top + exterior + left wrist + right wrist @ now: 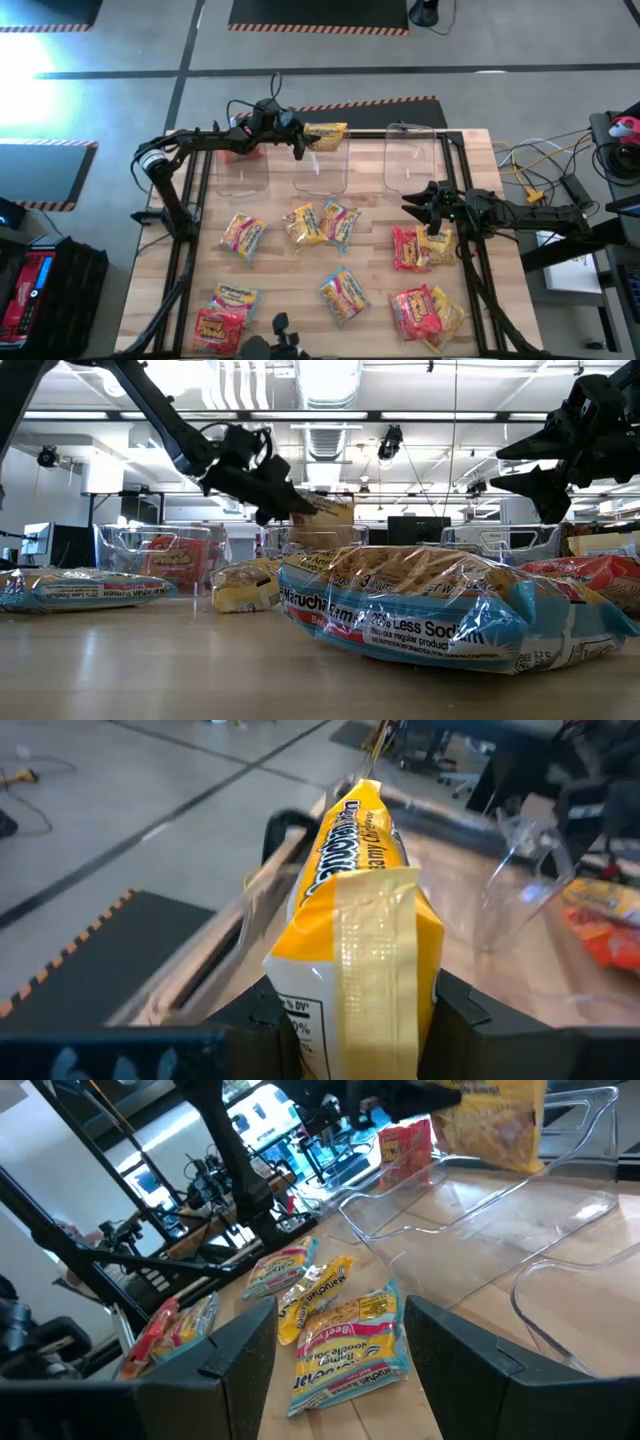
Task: Sort Maruchan noodles
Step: Put the yellow noodle pack into the middle transparent bin
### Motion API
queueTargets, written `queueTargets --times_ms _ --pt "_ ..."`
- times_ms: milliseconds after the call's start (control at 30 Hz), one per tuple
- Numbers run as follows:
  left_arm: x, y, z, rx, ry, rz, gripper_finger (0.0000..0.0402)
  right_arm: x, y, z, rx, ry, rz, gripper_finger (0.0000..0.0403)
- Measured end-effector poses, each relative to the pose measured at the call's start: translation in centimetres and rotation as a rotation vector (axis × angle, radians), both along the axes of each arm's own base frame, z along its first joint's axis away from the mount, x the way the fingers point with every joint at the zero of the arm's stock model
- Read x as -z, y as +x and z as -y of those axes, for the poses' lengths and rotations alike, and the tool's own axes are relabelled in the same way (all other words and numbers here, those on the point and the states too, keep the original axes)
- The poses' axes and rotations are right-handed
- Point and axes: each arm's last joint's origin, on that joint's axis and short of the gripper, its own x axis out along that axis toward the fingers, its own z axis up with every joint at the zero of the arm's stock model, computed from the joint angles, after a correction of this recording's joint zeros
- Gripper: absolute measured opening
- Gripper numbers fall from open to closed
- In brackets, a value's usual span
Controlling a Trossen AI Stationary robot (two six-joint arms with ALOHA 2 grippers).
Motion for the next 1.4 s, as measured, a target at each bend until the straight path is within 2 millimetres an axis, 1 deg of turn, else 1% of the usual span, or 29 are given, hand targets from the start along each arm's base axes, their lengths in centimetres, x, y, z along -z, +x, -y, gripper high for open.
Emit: queueTargets --times_ms 300,400,633,733,800,1000,1300,1400 --pt "2.0 0.1 -1.5 -0.027 -0.028 -0.035 0.0112 0.0 0.0 0.0 0.0 0.0 0.0 0.0208" --pt "2.0 0.1 -1.7 -0.029 -0.018 -0.025 0.0114 0.0 0.0 0.0 0.0 0.0 0.0 0.0208" --pt "2.8 0.4 -2.0 -0.029 -0.006 -0.012 0.0141 0.0 0.0 0.0 0.0 0.0 0.0 0.0208" --pt "3.4 0.6 -2.1 -0.029 -0.011 -0.017 0.0147 0.0 0.0 0.0 0.001 0.0 0.0 0.0208" --pt "3.6 0.6 -2.1 -0.029 -0.013 -0.013 0.0148 0.0 0.0 0.0 0.0 0.0 0.0 0.0208" --pt "3.4 0.7 -2.2 -0.029 -0.002 -0.001 0.0148 0.0 0.0 0.0 0.0 0.0 0.0 0.0208" --pt "1.7 0.7 -2.2 -0.024 0.084 0.067 0.0149 0.0 0.0 0.0 0.0 0.0 0.0 0.0208" --pt "1.0 0.7 -1.9 -0.006 0.056 0.094 0.0149 0.0 0.0 0.0 0.0 0.0 0.0 0.0208"
